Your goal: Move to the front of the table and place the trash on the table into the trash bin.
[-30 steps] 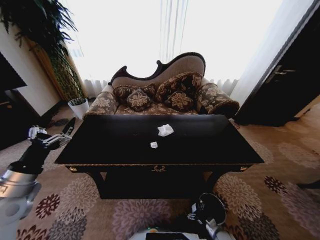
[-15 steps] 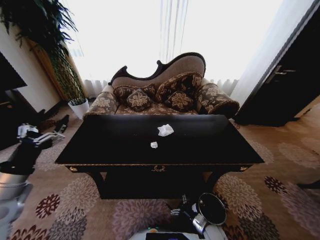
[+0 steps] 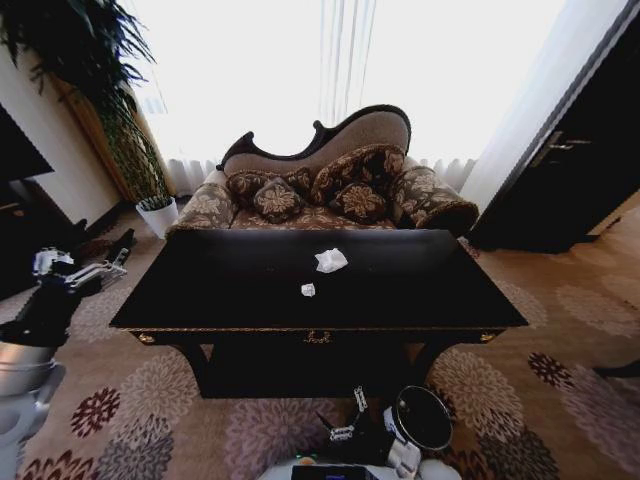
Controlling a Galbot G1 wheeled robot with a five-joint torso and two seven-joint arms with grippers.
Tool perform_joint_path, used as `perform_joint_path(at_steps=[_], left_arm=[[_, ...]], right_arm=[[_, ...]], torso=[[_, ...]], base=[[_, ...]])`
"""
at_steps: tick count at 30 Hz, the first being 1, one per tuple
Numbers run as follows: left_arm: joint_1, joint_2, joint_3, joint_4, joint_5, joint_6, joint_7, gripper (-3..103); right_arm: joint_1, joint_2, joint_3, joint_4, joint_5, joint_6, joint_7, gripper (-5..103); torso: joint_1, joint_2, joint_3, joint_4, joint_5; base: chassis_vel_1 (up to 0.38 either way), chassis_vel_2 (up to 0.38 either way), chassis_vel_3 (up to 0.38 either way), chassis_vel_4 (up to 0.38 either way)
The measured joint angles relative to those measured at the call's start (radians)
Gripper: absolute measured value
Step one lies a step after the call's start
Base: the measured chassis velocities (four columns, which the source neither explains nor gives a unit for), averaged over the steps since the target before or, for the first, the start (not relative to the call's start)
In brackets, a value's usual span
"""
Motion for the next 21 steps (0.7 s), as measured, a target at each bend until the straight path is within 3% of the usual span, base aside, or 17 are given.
perform_joint_path(at_steps=[6, 13, 21], left_arm=[[0.001, 0.011, -0.045, 0.01, -0.033, 0.005, -0.006, 100], [-0.011, 0.038, -0.097, 0.059, -0.065, 0.005, -0.012, 100], [-0.003, 0.007, -0.071, 0.04, -0.036, 0.007, -0.024, 100]], right_arm=[[-0.014, -0.022, 0.011, 0.095, 0.048, -0.056, -0.004, 100], [-0.019, -0.016, 0.058, 0.171, 0.092, -0.069, -0.032, 100], [-0.007, -0.031, 0.108, 0.225, 0.149, -0.075, -0.034, 100]], torso=[[0.0, 0.0, 0.0, 0.0002, 0.0], [0.0, 0.0, 0.0, 0.0002, -0.0001], [0.0, 0.0, 0.0, 0.0002, 0.0001]], base=[[0.0, 0.0, 0.0, 0.0], [0.0, 0.0, 0.0, 0.0], [0.0, 0.0, 0.0, 0.0]])
